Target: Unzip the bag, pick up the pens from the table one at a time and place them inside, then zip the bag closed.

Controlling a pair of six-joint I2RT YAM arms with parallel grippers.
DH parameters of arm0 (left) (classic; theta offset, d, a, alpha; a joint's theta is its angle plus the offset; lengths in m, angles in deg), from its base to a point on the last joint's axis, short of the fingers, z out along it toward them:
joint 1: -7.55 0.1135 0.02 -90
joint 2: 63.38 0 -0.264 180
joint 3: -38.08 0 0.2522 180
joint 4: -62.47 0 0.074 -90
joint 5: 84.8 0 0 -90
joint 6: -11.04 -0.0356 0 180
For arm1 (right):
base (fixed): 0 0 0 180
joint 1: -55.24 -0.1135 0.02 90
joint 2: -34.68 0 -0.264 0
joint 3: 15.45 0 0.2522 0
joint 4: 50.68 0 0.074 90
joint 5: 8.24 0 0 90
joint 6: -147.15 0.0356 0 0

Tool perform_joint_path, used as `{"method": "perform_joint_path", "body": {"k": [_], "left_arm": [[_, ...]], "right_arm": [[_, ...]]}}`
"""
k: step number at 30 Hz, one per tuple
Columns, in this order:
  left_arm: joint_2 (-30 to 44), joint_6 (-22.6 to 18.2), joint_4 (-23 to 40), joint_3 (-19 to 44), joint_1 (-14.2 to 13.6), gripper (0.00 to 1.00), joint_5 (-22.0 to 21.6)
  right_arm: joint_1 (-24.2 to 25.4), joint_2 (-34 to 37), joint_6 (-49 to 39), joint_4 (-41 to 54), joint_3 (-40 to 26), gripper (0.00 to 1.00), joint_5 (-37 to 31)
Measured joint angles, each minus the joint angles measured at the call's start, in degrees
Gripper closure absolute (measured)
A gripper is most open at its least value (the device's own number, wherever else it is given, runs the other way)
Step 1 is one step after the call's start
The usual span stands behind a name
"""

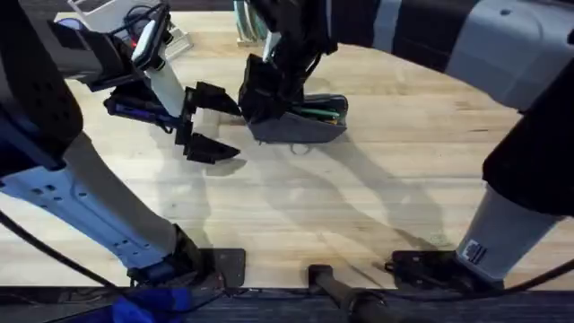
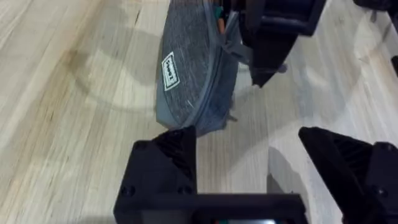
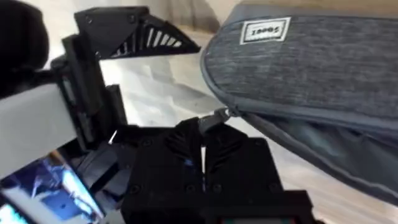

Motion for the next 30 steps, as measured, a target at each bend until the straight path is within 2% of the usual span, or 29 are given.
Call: {"method": "perform_joint_path", "body": {"k": [12, 30], "left_arm": [[0.0, 0.0, 0.0, 0.0, 0.0, 0.005, 0.01], [0.0, 0.0, 0.0, 0.0, 0.0, 0.005, 0.0]], "right_arm": [[4.66, 0.0, -3.97, 0.07, 0.0, 0.969, 11.44], [7.63, 2.31, -9.95, 1.44, 0.0, 0.969, 21.06]]}}
